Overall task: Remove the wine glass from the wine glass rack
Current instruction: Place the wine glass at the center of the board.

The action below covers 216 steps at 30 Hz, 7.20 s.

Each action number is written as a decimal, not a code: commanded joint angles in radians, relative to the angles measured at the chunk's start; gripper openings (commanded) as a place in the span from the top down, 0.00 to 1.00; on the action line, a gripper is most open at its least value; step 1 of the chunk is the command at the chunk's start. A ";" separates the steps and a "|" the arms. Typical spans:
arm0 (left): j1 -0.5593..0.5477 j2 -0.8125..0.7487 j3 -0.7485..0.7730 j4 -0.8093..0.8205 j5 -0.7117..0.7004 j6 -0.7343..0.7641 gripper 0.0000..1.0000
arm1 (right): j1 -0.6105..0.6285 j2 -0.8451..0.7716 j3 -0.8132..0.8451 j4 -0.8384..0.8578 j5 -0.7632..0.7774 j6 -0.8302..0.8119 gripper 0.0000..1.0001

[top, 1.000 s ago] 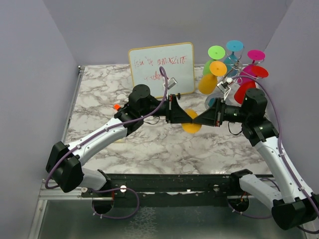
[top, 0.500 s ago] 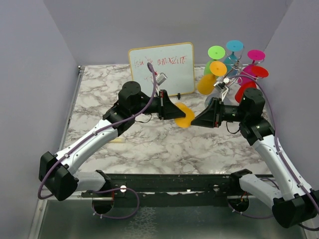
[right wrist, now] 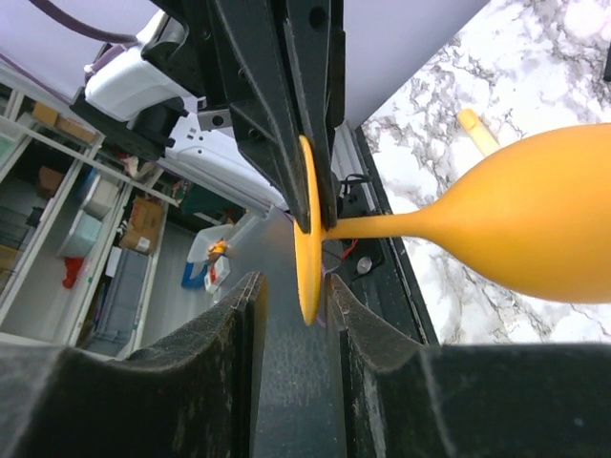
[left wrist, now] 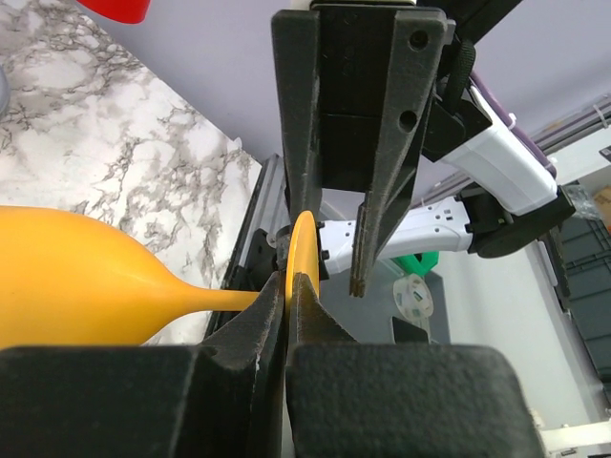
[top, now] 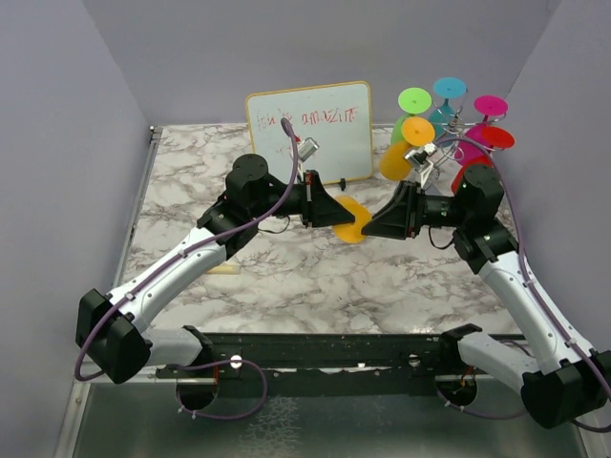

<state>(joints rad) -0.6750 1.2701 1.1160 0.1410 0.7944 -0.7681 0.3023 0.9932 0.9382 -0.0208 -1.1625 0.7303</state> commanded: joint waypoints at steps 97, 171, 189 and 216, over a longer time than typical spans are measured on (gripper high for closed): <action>0.186 0.194 0.327 -0.455 0.655 0.458 0.55 | 0.218 -0.316 -0.301 -0.321 0.072 -1.675 0.99; 0.068 0.196 0.505 -1.145 -0.269 0.951 1.00 | 0.218 -0.377 -0.248 -0.419 0.362 -1.681 0.43; 0.065 0.124 0.282 -0.799 -0.514 0.609 1.00 | 0.218 -0.337 -0.209 0.377 0.689 -0.787 0.32; 0.045 0.091 0.109 -0.603 -0.911 0.524 1.00 | 0.218 -0.333 0.131 -0.117 1.289 -0.263 0.00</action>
<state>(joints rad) -0.6296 1.3746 1.1667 -0.4744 -0.0231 -0.2535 0.5220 0.6483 0.9913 -0.0021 -0.0761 0.5167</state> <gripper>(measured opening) 0.014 0.998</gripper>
